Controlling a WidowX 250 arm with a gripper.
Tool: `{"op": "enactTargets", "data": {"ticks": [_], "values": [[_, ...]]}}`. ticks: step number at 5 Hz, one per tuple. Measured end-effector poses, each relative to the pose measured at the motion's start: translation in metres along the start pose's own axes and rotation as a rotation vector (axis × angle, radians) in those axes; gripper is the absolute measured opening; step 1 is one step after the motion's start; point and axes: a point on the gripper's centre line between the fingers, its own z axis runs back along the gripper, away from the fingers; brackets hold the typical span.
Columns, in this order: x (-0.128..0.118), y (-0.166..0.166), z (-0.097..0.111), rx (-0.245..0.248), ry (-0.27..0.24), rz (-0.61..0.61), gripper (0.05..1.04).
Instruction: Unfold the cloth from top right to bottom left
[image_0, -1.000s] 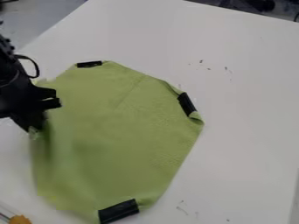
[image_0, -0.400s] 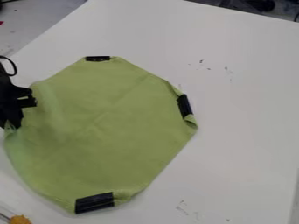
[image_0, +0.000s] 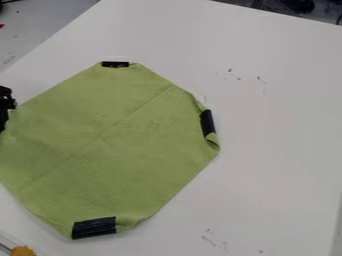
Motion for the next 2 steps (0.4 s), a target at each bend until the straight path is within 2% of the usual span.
{"op": "enactTargets", "data": {"ticks": [1,2], "values": [[0.005,0.023,0.0,0.044,0.007,0.009,1.011],[0.01,0.033,0.006,0.05,0.008,-0.021,1.007]]}}
